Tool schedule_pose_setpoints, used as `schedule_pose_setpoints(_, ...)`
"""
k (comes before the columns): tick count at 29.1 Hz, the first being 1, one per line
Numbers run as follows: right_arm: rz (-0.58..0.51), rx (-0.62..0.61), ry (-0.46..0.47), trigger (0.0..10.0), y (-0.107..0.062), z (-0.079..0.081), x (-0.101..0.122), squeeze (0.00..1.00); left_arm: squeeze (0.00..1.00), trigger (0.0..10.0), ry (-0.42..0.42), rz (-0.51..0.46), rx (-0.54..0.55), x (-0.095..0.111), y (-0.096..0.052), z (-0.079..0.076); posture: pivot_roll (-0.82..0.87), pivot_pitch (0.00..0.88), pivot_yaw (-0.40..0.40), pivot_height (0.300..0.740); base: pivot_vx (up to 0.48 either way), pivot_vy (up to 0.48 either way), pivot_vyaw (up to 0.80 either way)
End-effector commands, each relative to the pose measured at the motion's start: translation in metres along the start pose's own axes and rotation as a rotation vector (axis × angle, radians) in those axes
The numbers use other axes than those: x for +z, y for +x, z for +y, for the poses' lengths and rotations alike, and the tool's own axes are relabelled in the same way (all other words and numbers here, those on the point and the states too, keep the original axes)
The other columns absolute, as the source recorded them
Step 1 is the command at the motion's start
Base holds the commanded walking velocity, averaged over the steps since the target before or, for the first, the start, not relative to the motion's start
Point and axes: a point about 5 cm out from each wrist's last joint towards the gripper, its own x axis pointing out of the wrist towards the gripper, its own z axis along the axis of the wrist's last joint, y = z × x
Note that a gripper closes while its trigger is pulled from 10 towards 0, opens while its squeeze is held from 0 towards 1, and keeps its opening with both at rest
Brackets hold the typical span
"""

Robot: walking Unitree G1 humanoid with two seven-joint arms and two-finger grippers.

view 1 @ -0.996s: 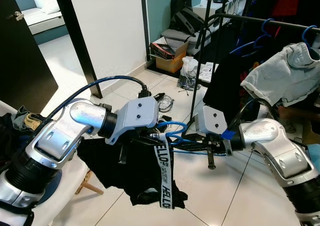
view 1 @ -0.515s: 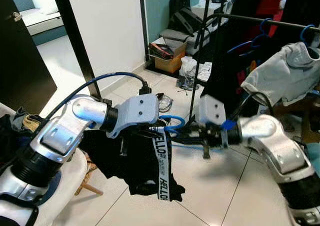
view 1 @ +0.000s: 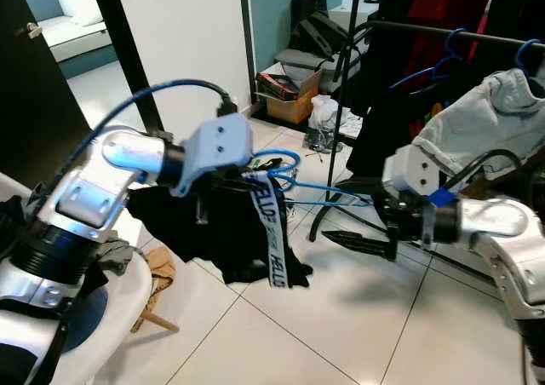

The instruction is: Hang hanger

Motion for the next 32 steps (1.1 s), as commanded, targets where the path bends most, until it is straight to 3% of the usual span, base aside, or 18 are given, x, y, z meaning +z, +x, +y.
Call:
schedule_pose_setpoints(1, 0.0, -0.019, 0.028, 10.0, -0.007, 0.0, -0.002, 1.0, 0.0, 0.0, 0.017, 0.04, 0.053, -0.002, -0.018, 0.011, -0.06, 0.0, 0.113, 0.74, 0.0, 0.0, 0.0)
schedule_pose_setpoints(4, 0.011, 0.008, 0.157, 10.0, -0.027, 0.017, -0.015, 1.0, 0.0, 0.0, 0.034, 0.019, 0.111, 0.002, -0.028, 0.025, -0.06, 0.0, 0.117, 0.74, 0.0, 0.0, 0.0)
schedule_pose_setpoints(5, 0.011, 0.008, 0.157, 10.0, -0.027, 0.017, -0.015, 1.0, 0.0, 0.0, 0.034, 0.019, 0.111, 0.002, -0.028, 0.025, -0.06, 0.0, 0.117, 0.74, 0.0, 0.0, 0.0)
schedule_pose_setpoints(7, 0.028, 0.11, 0.25, 10.0, -0.019, 0.038, -0.026, 0.97, 0.0, 0.0, 0.035, -0.037, 0.116, 0.008, -0.025, 0.026, -0.06, 0.0, 0.12, 0.74, 0.0, 0.0, 0.0)
schedule_pose_setpoints(8, 0.023, 0.136, 0.284, 10.0, -0.013, 0.046, -0.032, 0.73, 0.0, 0.0, 0.037, -0.073, 0.123, 0.012, -0.023, 0.028, -0.06, 0.0, 0.119, 0.74, 0.0, 0.0, 0.0)
schedule_pose_setpoints(9, 0.023, 0.136, 0.284, 10.0, -0.013, 0.046, -0.032, 0.73, 0.0, 0.0, 0.037, -0.073, 0.123, 0.012, -0.023, 0.028, -0.06, 0.0, 0.119, 0.74, 0.0, 0.0, 0.0)
schedule_pose_setpoints(10, 0.015, 0.142, 0.302, 10.0, -0.009, 0.049, -0.035, 0.62, 0.0, 0.0, 0.038, -0.1, 0.13, 0.016, -0.023, 0.03, -0.06, 0.0, 0.119, 0.74, 0.0, 0.0, 0.0)
schedule_pose_setpoints(11, 0.015, 0.142, 0.302, 10.0, -0.009, 0.049, -0.035, 0.62, 0.0, 0.0, 0.038, -0.1, 0.13, 0.016, -0.023, 0.03, -0.06, 0.0, 0.119, 0.74, 0.0, 0.0, 0.0)
schedule_pose_setpoints(12, -0.002, 0.118, 0.315, 10.0, -0.003, 0.049, -0.039, 0.34, 0.0, 0.0, 0.038, -0.137, 0.134, 0.021, -0.022, 0.032, -0.06, 0.0, 0.12, 0.74, 0.0, 0.0, 0.0)
schedule_pose_setpoints(13, -0.002, 0.118, 0.315, 10.0, -0.003, 0.049, -0.039, 0.34, 0.0, 0.0, 0.038, -0.137, 0.134, 0.021, -0.022, 0.032, -0.06, 0.0, 0.12, 0.74, 0.0, 0.0, 0.0)
schedule_pose_setpoints(14, -0.038, 0.078, 0.328, 10.0, 0.003, 0.046, -0.04, 0.0, 0.0, 0.0, 0.036, -0.182, 0.131, 0.027, -0.023, 0.033, -0.06, 0.0, 0.12, 0.74, 0.0, 0.0, 0.0)
schedule_pose_setpoints(15, -0.105, 0.011, 0.35, 10.0, 0.01, 0.039, -0.039, 0.0, 0.0, 0.0, 0.036, -0.232, 0.12, 0.033, -0.023, 0.034, -0.06, 0.0, 0.12, 0.74, 0.0, 0.0, 0.0)
schedule_pose_setpoints(17, -0.105, 0.011, 0.35, 10.0, 0.01, 0.039, -0.039, 0.0, 0.0, 0.0, 0.036, -0.232, 0.12, 0.033, -0.023, 0.034, -0.06, 0.0, 0.12, 0.74, 0.0, 0.0, 0.0)
schedule_pose_setpoints(19, -0.301, -0.153, 0.439, 10.0, 0.017, 0.017, -0.032, 0.0, 0.0, 0.0, 0.035, -0.31, 0.096, 0.042, -0.026, 0.036, -0.06, 0.0, 0.121, 0.74, 0.0, 0.0, 0.0)
schedule_pose_setpoints(20, -0.301, -0.153, 0.439, 10.0, 0.017, 0.017, -0.032, 0.0, 0.0, 0.0, 0.035, -0.31, 0.096, 0.042, -0.026, 0.036, -0.06, 0.0, 0.121, 0.74, 0.0, 0.0, 0.0)
schedule_pose_setpoints(22, -0.445, -0.259, 0.513, 10.0, 0.015, 0.003, -0.025, 0.0, 0.0, 0.0, 0.035, -0.338, 0.082, 0.045, -0.027, 0.035, -0.06, 0.0, 0.121, 0.74, 0.0, 0.0, 0.0)
schedule_pose_setpoints(25, -0.549, -0.296, 0.551, 10.0, 0.01, -0.003, -0.018, 0.0, 0.0, 0.0, 0.038, -0.364, 0.076, 0.048, -0.026, 0.034, -0.06, 0.0, 0.122, 0.74, 0.0, 0.0, 0.0)
schedule_pose_setpoints(32, -0.577, -0.279, 0.551, 10.0, 0.017, -0.001, -0.013, 0.0, 0.0, 0.0, 0.041, -0.467, 0.049, 0.065, -0.018, 0.03, -0.06, 0.0, 0.123, 0.74, 0.0, 0.0, 0.0)
